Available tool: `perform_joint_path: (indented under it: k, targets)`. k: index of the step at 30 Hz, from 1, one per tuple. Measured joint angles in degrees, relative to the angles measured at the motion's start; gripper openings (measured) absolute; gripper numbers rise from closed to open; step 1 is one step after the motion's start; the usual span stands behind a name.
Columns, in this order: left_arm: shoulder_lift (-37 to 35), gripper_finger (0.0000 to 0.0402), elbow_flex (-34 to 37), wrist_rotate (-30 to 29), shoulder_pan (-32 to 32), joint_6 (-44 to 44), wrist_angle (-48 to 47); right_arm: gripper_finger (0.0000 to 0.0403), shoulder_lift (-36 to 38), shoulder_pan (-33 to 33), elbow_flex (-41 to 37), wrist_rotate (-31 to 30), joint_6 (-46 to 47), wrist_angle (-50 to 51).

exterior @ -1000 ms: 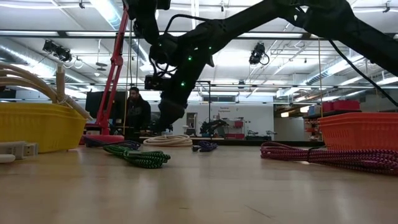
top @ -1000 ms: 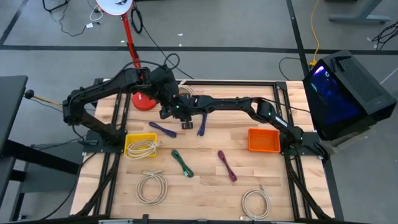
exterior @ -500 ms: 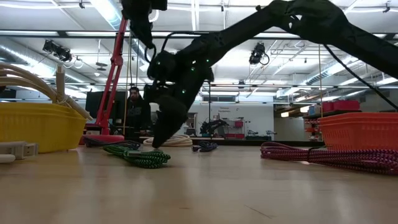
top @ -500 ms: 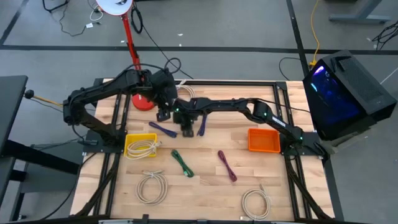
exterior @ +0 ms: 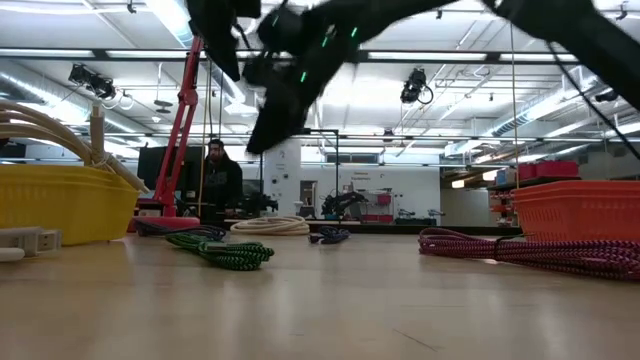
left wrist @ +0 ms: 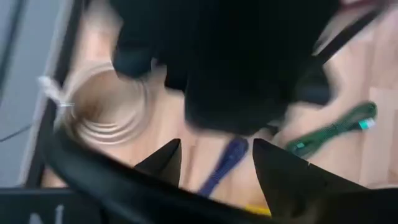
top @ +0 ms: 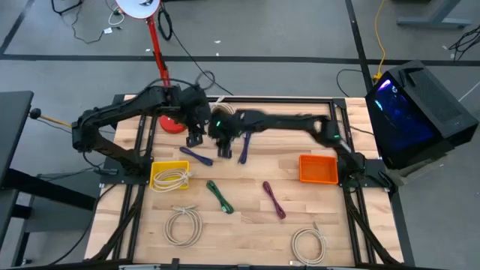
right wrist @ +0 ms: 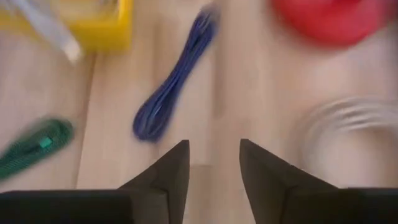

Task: Pick & Place USB Port
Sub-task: Put the light brown HDMI cable into the yellow bin

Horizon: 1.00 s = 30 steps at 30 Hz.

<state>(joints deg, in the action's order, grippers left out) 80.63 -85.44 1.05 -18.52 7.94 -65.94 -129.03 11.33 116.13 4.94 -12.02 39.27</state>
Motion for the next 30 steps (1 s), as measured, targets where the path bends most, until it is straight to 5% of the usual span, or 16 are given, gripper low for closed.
perform_joint_path:
  k: [12, 19, 24, 30]
  targets:
    - [-1.80, 0.0206, 0.39, -6.22, -3.76, -1.26, -1.74, 0.0141, 6.02, 1.89, 0.36, -6.98, -1.09, 11.70]
    - [-0.80, 0.0197, 5.73, -1.39, -6.33, -0.95, 0.76, 0.0141, 11.31, 2.35, 0.38, -9.66, 0.23, 12.19]
    - [-0.84, 0.0184, 13.16, 0.76, -7.47, -1.30, 6.55, 0.0141, 15.27, 3.75, 0.27, -14.81, 0.27, 12.90]
    - [-0.84, 0.0181, 22.75, 0.79, -7.46, 0.14, 25.91, 0.0141, 21.02, 4.71, 0.38, -14.78, 2.16, 11.18]
